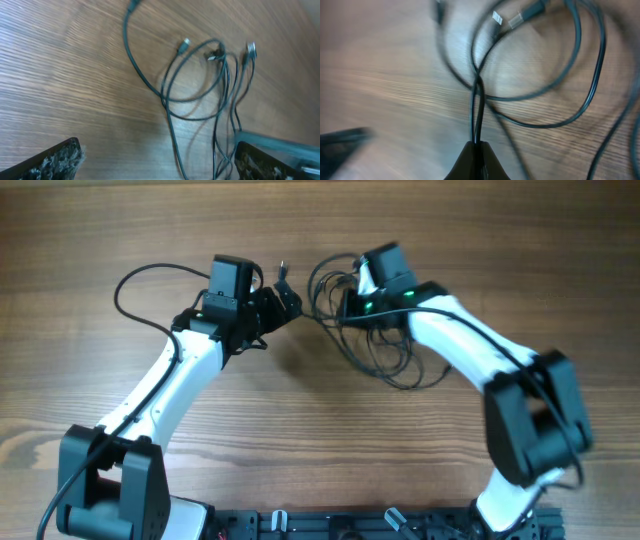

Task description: Untangle cables

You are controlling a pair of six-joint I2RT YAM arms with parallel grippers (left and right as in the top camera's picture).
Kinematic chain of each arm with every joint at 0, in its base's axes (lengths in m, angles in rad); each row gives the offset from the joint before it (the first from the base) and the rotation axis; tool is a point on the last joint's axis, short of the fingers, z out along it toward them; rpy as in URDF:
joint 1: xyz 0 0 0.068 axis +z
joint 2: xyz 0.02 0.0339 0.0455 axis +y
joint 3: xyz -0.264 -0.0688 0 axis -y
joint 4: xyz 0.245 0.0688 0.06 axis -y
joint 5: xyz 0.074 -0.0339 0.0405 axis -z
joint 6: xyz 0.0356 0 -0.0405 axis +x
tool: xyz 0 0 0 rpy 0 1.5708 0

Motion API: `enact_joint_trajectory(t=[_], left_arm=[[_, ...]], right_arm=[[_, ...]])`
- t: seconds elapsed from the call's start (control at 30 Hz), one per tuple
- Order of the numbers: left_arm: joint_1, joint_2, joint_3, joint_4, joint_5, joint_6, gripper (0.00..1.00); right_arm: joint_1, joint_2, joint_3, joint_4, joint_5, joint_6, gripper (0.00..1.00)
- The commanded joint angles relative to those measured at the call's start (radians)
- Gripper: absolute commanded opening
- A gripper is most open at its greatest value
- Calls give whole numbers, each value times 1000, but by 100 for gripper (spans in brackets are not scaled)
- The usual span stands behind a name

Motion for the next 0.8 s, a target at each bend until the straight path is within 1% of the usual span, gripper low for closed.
enact_joint_trajectory(t=[0.0, 0.17, 0.27, 0.37, 0.5, 0.63, 0.7, 0.77], left_arm=[[-30, 11, 8, 0, 63, 20, 100], [-60, 11, 8, -2, 138, 19, 100], [-61, 11, 8, 3, 221, 18, 100], [-61, 13, 8, 18, 224, -30, 100], [-61, 24, 8, 42, 224, -34, 100], [-61, 37, 8, 43, 224, -34, 100], [-61, 39, 8, 50, 224, -34, 100], [-61, 39, 8, 67, 225, -34, 100]], right_arm=[[-10, -87, 13, -3, -108, -21, 5], [-9, -98, 13, -4, -149, -21, 4], [-9, -98, 13, -4, -149, -21, 5], [-9, -98, 13, 5, -188, -23, 5], [-9, -98, 13, 17, -240, -21, 5], [-31, -98, 13, 50, -385, -8, 4], [-70, -98, 13, 92, -502, 34, 4], [-93, -98, 13, 142, -637, 35, 5]])
